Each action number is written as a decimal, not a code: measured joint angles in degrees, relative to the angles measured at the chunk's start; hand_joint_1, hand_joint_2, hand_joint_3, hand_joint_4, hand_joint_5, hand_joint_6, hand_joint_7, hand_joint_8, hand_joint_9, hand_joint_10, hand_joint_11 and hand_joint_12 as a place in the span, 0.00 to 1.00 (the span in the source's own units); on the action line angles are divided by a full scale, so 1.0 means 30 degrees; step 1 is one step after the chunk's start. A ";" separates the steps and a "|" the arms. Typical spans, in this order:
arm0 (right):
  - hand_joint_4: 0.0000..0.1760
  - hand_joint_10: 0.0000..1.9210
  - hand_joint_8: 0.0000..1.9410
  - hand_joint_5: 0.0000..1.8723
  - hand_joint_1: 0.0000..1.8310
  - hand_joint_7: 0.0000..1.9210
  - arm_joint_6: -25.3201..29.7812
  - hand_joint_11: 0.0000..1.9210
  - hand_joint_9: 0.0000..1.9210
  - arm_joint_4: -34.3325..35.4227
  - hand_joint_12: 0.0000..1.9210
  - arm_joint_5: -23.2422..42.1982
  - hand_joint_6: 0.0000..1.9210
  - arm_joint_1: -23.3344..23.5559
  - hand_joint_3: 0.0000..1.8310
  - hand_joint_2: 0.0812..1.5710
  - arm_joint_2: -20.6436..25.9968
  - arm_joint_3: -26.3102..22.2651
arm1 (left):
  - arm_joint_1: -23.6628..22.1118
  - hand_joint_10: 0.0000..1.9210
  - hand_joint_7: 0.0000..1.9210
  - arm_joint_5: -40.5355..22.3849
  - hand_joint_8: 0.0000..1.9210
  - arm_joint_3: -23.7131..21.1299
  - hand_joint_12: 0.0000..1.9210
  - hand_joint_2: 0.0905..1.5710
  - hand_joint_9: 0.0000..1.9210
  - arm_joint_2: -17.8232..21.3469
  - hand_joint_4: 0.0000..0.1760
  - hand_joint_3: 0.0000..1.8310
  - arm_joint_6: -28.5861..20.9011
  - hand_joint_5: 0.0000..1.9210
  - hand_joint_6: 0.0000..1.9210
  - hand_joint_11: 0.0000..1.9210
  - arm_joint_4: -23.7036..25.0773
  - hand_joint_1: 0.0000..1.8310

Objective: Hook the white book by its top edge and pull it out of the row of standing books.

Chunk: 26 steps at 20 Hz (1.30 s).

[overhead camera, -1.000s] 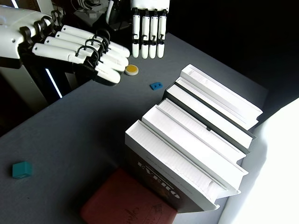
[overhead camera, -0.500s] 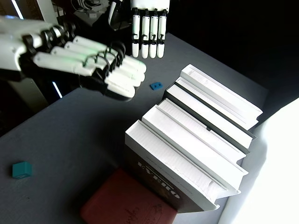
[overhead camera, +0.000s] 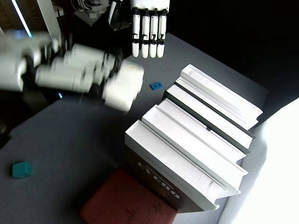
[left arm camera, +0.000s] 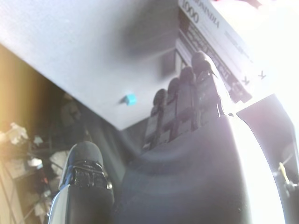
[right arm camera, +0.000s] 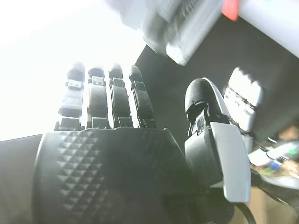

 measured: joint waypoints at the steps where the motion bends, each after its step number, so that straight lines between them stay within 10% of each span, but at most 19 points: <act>1: 0.00 0.01 0.00 0.08 0.04 0.07 -0.0007 0.00 0.05 -0.0284 0.15 0.0568 0.00 0.0000 0.00 0.84 -0.0044 0.0066 | 0.0000 0.00 0.01 -0.0007 0.00 0.0007 0.12 0.76 0.01 0.0000 0.00 0.00 0.0000 0.02 0.00 0.00 0.0000 0.00; 26: 0.00 0.00 0.00 0.10 0.11 0.09 -0.0481 0.00 0.07 -0.0058 0.21 -0.0328 0.00 -0.0765 0.00 0.83 -0.4816 0.4779 | 0.0000 0.00 0.01 -0.0015 0.00 0.0000 0.08 0.76 0.01 0.0000 0.00 0.00 0.0000 0.02 0.00 0.00 0.0000 0.00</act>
